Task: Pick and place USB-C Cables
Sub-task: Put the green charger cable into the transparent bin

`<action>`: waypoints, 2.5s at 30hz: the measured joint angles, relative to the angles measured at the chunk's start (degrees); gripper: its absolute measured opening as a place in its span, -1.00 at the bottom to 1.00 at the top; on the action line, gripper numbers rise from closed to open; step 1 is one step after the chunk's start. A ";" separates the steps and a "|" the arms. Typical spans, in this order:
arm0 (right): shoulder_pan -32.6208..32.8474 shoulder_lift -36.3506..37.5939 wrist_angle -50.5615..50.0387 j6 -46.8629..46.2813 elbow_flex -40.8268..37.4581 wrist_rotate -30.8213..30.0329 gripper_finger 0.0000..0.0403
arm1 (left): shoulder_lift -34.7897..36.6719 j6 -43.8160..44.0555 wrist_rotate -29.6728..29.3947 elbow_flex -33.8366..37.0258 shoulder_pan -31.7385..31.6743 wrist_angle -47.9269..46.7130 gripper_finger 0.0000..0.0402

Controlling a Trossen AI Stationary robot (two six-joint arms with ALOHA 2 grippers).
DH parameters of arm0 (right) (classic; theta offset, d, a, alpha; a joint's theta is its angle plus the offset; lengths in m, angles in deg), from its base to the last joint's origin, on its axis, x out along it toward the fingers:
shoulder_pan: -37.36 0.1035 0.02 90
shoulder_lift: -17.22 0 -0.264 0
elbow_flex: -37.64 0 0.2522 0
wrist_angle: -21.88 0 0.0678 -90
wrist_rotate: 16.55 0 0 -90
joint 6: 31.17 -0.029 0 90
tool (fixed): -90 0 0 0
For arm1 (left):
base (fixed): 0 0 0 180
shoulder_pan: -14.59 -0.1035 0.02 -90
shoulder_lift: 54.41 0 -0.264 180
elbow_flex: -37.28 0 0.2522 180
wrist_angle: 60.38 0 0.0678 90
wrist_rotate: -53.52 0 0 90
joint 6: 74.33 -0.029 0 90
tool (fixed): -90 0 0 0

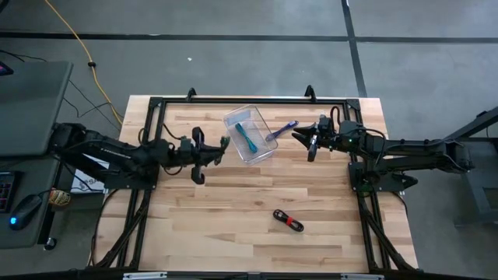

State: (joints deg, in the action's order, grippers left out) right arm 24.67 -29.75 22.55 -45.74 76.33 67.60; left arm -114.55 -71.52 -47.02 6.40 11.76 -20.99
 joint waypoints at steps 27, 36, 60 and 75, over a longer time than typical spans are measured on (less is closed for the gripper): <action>0.00 0.00 -0.02 -0.46 0.00 0.00 -0.51 | 0.02 -0.02 -0.31 0.00 0.65 0.19 -1.00; -0.02 0.00 -0.02 -0.61 -0.02 0.02 -0.51 | 0.02 -0.02 -0.36 -0.02 0.65 0.15 -1.00; -0.02 0.01 0.84 0.26 -0.04 0.00 -0.51 | -27.06 -11.23 -6.05 -51.99 -18.06 -73.02 -1.00; -0.02 0.00 0.81 1.55 -0.04 0.00 -0.51 | -42.51 -53.30 1.95 -57.42 -19.04 -78.22 -1.00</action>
State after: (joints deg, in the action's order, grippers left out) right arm 24.65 -29.76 23.37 -44.19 76.28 67.60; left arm -157.06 -124.82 -45.07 -51.02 -7.28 -99.20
